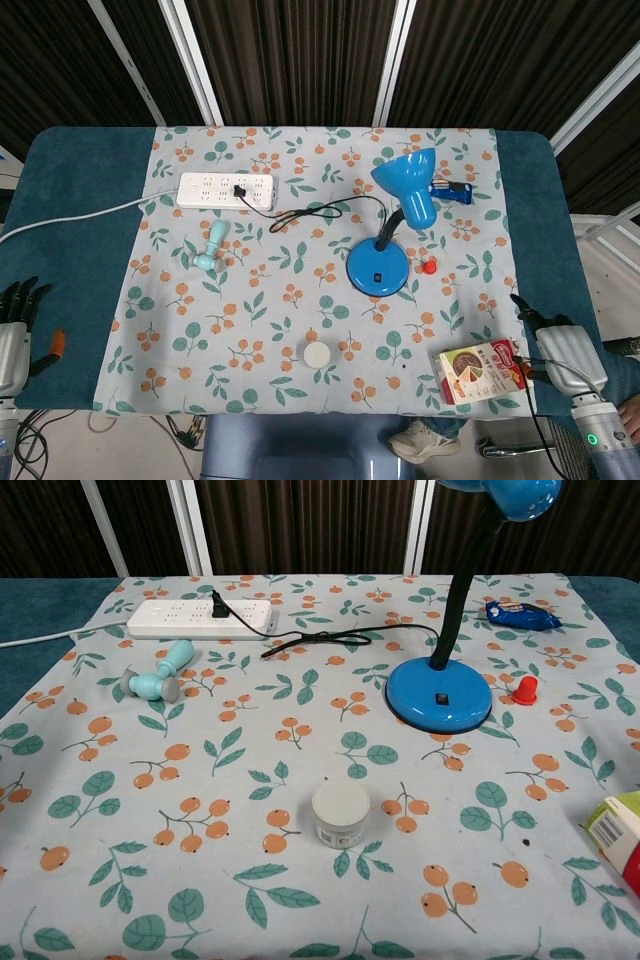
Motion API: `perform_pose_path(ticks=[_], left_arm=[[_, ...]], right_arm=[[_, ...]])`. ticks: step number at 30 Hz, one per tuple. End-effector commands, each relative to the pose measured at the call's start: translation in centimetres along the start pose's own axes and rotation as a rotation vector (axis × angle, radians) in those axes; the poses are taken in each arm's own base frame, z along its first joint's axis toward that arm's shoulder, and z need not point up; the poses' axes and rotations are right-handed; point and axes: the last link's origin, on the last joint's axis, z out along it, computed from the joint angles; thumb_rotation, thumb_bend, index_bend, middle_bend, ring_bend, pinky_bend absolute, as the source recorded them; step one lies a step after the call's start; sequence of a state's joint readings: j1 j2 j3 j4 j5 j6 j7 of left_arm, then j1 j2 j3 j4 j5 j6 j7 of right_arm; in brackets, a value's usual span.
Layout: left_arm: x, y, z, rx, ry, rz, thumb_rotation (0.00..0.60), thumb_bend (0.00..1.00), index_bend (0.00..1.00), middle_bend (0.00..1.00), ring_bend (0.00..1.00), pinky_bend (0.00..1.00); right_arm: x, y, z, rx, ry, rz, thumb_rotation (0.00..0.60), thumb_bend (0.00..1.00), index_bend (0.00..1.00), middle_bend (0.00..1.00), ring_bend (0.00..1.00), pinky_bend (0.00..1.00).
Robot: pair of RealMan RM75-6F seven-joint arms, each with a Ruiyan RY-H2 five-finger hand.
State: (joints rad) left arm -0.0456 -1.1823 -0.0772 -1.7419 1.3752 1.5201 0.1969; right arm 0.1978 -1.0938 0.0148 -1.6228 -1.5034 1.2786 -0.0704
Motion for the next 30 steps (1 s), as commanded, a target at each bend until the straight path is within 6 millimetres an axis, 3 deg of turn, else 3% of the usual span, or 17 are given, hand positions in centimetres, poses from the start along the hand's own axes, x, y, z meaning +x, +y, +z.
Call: perform_pose_path(ticks=[1, 3, 8, 20, 30], left_arm=[[0.0, 0.0, 0.0, 0.002, -0.001, 0.000, 0.600, 0.44, 0.15, 0.04, 0.02, 0.09], [0.0, 0.0, 0.0, 0.004, -0.001, 0.002, 0.600, 0.44, 0.15, 0.04, 0.03, 0.09], [0.0, 0.0, 0.0, 0.007, 0.002, 0.000, 0.600, 0.44, 0.15, 0.04, 0.03, 0.09], [-0.1, -0.1, 0.2, 0.016, -0.007, -0.004, 0.600, 0.44, 0.16, 0.04, 0.03, 0.09], [-0.1, -0.1, 0.2, 0.017, -0.009, -0.009, 0.600, 0.44, 0.16, 0.04, 0.03, 0.09]], right_arm=[[0.3, -1.6, 3.7, 0.074, -0.076, 0.019, 0.600, 0.38, 0.06, 0.55, 0.73, 0.47], [0.1, -2.6, 5.1, 0.097, -0.108, 0.035, 0.600, 0.39, 0.05, 0.65, 0.79, 0.51], [-0.5, -5.1, 7.8, 0.138, -0.154, 0.061, 0.600, 0.41, 0.05, 0.73, 0.83, 0.57], [-2.7, -10.3, 11.7, 0.193, -0.248, 0.042, 0.600, 0.41, 0.04, 0.76, 0.88, 0.70], [-3.6, -13.3, 13.8, 0.217, -0.290, 0.030, 0.600, 0.41, 0.04, 0.76, 0.92, 0.78]])
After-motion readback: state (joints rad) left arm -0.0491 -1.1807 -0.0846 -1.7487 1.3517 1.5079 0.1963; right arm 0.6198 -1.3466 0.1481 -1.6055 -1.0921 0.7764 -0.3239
